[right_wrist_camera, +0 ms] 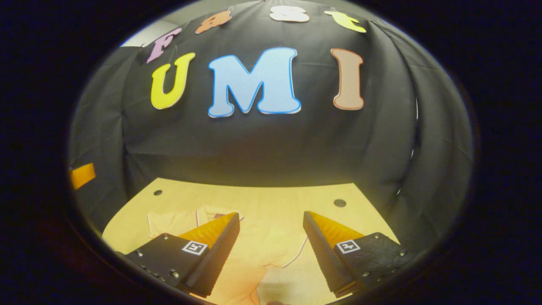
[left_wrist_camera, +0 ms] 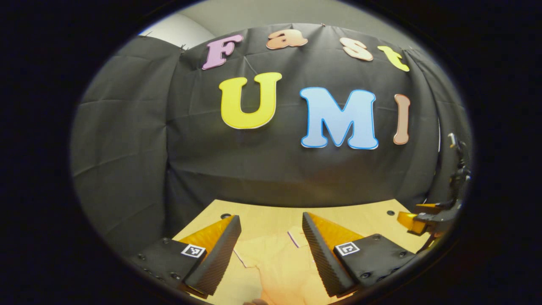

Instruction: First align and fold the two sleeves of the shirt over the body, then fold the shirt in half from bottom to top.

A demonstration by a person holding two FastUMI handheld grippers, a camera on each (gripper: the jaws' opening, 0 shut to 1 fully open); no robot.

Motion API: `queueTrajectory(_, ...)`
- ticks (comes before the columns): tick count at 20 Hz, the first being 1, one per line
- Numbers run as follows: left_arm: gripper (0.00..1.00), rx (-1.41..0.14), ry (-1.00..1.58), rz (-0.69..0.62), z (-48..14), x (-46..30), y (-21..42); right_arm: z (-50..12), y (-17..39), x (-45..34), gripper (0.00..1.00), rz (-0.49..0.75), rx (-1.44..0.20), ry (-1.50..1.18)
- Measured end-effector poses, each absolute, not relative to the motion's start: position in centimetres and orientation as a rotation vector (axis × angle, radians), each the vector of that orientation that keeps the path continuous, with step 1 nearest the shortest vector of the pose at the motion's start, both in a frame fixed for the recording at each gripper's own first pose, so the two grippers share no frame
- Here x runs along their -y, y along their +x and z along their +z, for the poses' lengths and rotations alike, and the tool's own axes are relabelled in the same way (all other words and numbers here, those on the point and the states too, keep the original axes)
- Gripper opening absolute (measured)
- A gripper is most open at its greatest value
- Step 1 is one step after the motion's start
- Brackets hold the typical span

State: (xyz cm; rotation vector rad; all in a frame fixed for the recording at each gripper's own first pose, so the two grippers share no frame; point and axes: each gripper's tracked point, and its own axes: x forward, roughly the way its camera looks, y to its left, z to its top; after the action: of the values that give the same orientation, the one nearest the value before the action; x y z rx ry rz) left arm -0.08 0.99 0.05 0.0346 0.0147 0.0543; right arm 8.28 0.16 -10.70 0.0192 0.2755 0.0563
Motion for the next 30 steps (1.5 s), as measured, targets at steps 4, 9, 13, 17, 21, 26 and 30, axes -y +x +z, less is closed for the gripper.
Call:
queueTrajectory(4,0.94,-0.029,0.032,0.085,0.0,-1.3,-0.2,-16.2,11.7,0.8,0.95,0.034,-0.411,0.054)
queueTrajectory(9,0.94,-0.051,0.033,0.138,-0.5,-2.3,-0.7,-22.8,14.3,2.1,0.96,0.003,-0.551,0.033)
queueTrajectory(13,0.94,-0.074,0.026,0.184,-0.9,-2.9,-1.1,-27.2,15.0,2.8,0.95,-0.014,-0.654,0.047)
queueTrajectory(17,0.94,-0.101,0.011,0.221,-1.3,-3.1,-1.4,-29.7,15.2,2.9,0.95,-0.025,-0.713,0.055)
queueTrajectory(21,0.96,-0.116,0.005,0.244,-1.5,-3.4,-1.6,-31.1,15.0,2.8,0.95,-0.023,-0.743,0.044)
queueTrajectory(26,0.96,-0.125,0.001,0.261,-1.5,-3.5,-1.8,-32.5,14.5,2.6,0.97,-0.015,-0.771,0.030)
queueTrajectory(30,0.96,-0.132,-0.003,0.267,-1.5,-3.5,-1.8,-32.3,14.5,2.7,0.87,0.017,-0.769,0.020)
